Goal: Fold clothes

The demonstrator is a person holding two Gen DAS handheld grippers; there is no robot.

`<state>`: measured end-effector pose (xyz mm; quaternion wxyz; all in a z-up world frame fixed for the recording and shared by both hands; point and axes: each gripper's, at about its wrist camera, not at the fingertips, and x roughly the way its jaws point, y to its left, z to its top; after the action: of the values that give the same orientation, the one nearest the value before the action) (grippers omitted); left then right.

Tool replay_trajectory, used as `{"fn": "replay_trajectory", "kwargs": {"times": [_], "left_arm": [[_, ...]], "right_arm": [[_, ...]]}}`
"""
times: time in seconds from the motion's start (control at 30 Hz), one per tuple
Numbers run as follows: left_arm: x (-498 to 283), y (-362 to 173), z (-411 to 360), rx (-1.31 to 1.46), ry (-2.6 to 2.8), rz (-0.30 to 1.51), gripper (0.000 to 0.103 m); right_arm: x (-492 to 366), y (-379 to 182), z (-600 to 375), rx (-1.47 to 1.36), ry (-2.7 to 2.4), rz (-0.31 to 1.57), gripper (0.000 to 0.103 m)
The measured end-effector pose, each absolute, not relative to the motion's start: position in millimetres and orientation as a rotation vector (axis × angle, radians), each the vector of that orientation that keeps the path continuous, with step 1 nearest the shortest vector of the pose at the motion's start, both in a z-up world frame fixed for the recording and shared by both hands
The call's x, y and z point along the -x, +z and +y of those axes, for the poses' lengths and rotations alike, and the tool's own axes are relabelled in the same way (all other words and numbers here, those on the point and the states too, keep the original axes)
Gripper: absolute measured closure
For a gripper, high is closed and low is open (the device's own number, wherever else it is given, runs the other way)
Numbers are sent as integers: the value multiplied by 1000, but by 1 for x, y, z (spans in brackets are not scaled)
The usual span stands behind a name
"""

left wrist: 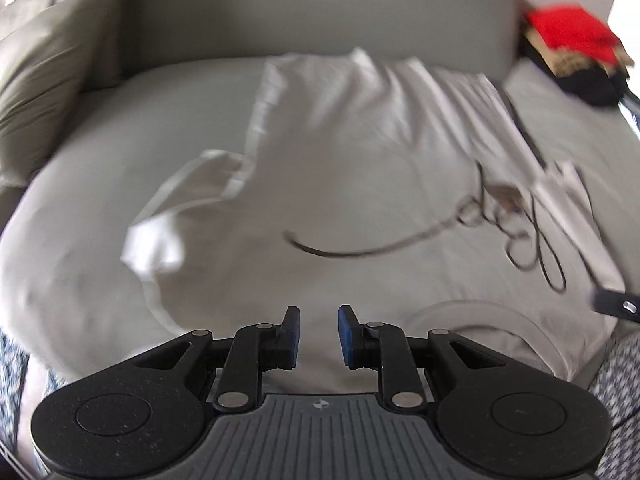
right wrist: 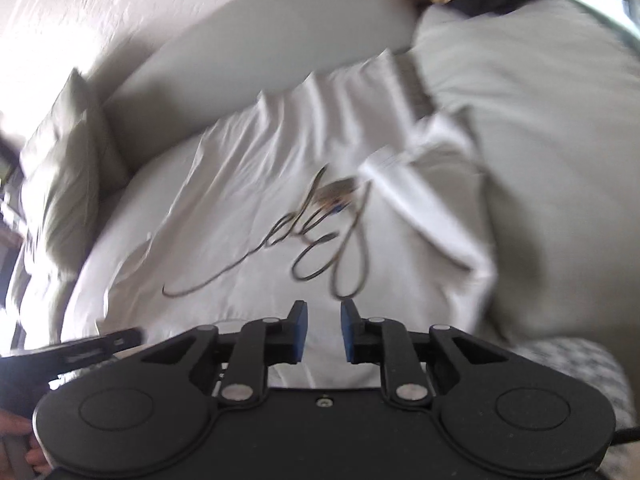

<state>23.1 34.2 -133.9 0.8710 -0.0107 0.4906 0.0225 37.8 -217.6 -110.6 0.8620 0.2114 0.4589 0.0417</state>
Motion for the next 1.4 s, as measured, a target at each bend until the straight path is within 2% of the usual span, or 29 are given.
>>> {"fn": "replay_trajectory", "kwargs": {"times": [0.13,0.37,0.5,0.6,0.67,0.87,1.1,1.23,1.37,1.4], "left_arm": [[-25,-152,15,-36,15,1028,81],[14,-153,11,-96,-66,1072,82],[15,-141,19,-8,-81,1013,83],[-1,-131,19,-10,-69,974,82],[-12,-130,19,0,-70,971,79],[-33,-149,22,77,-92,1031,79],[-33,-155,22,78,-123,1041,76],[-34,-156,25,96,-129,1040,75],[-34,-156,27,104,-135,1038,75],[-34,-157,27,105,-135,1038,75]], "right_arm": [[-60,-130,-200,-346,68,1012,85],[-22,-134,-198,-320,95,1149,85],[-17,-117,-214,-396,124,1067,84],[-30,-98,-227,-388,102,942,63],[-42,-89,-236,-391,80,874,57],[-88,-99,-275,-421,4,807,57],[-132,-133,-291,-373,34,885,60],[-145,-145,-288,-346,83,918,69],[-155,-152,-289,-353,137,953,70],[-156,-152,-289,-362,156,957,77]]}}
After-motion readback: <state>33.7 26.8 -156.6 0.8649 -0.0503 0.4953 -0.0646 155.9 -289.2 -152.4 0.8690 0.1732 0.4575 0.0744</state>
